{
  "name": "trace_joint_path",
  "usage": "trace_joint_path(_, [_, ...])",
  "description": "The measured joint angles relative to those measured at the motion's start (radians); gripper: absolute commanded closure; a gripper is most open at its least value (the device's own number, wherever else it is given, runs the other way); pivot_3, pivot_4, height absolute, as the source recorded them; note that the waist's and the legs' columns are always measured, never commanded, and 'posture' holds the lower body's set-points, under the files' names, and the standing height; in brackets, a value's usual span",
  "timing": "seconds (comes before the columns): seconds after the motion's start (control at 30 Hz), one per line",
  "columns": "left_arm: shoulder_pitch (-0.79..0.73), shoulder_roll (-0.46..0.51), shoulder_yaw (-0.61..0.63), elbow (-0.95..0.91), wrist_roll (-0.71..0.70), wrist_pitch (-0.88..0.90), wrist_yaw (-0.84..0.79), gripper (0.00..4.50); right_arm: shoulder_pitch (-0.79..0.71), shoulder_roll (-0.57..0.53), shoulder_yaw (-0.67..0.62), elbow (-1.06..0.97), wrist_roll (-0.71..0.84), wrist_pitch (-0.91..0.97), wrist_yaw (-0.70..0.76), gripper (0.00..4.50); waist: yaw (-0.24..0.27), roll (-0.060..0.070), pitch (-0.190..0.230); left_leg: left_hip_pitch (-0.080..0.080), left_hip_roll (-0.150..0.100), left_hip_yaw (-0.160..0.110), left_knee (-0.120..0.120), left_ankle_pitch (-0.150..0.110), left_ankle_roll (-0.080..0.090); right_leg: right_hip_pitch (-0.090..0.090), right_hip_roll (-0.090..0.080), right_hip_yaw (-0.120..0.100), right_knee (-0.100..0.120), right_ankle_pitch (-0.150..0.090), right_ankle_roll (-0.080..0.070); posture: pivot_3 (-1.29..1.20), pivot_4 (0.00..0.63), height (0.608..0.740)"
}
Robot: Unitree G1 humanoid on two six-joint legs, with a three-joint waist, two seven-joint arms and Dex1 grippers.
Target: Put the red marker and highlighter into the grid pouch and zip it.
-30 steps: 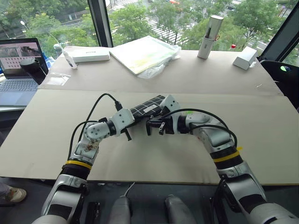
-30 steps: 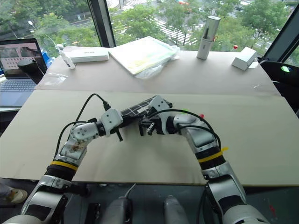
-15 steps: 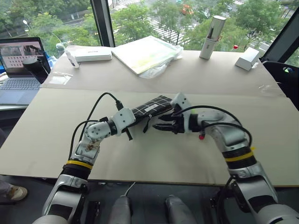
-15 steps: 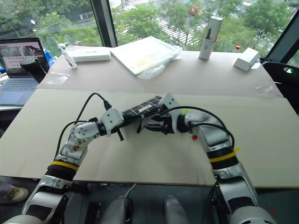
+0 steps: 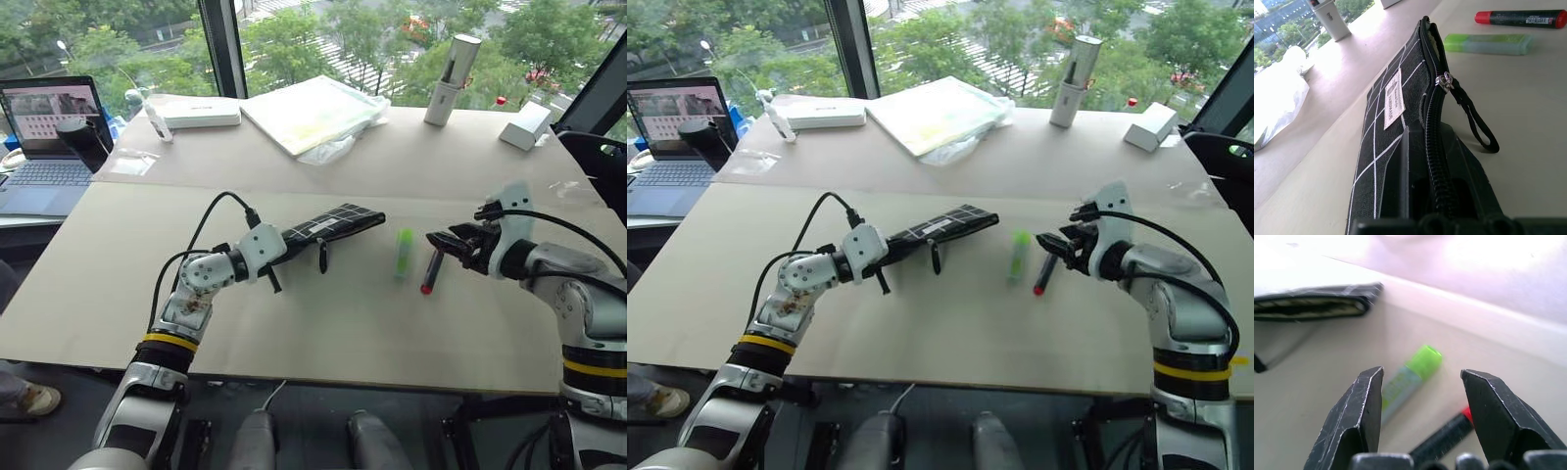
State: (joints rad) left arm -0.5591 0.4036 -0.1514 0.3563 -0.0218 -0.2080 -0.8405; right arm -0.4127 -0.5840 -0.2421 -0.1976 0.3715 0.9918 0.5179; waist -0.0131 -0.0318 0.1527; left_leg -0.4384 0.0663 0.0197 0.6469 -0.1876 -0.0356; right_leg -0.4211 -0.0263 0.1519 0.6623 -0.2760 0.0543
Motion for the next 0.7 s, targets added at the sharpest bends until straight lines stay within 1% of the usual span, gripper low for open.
trace_joint_path(0.13, [-0.017, -0.014, -0.003, 0.015, 0.000, -0.009, -0.008, 4.50, 0.028, 0.087, -0.031, -0.033, -0.008, 0.045, -0.138, 1.66, -0.001, 0.000, 0.000, 0.000, -0.001, 0.000, 0.001, 0.000, 0.000, 0.000, 0.000, 0.000, 0.001, 0.000, 0.000, 0.00, 0.150, 0.736])
trace_joint_path(0.3, [-0.021, -0.022, -0.003, 0.027, -0.001, -0.014, -0.014, 4.50, 0.004, 0.139, -0.072, -0.053, -0.008, 0.106, -0.255, 1.66, -0.002, 0.000, 0.000, 0.000, 0.000, 0.000, 0.000, 0.001, 0.000, 0.000, 0.000, 0.000, 0.001, 0.000, 0.000, 0.00, 0.150, 0.736])
trace_joint_path(0.53, [-0.021, -0.027, -0.002, 0.030, -0.002, -0.016, -0.010, 4.50, 0.003, 0.149, -0.059, -0.055, -0.015, 0.129, -0.307, 1.66, -0.003, 0.000, 0.000, 0.000, 0.000, 0.000, 0.001, 0.001, 0.000, 0.000, 0.000, 0.000, 0.000, 0.000, 0.000, 0.00, 0.150, 0.736])
trace_joint_path(0.7, [-0.017, -0.032, -0.002, 0.027, -0.007, -0.016, 0.001, 4.50, 0.003, 0.172, -0.008, -0.047, -0.016, 0.131, -0.320, 1.66, -0.005, 0.000, 0.000, 0.000, 0.000, 0.000, 0.000, 0.001, 0.000, 0.000, 0.000, 0.000, 0.000, 0.000, 0.000, 0.00, 0.150, 0.736])
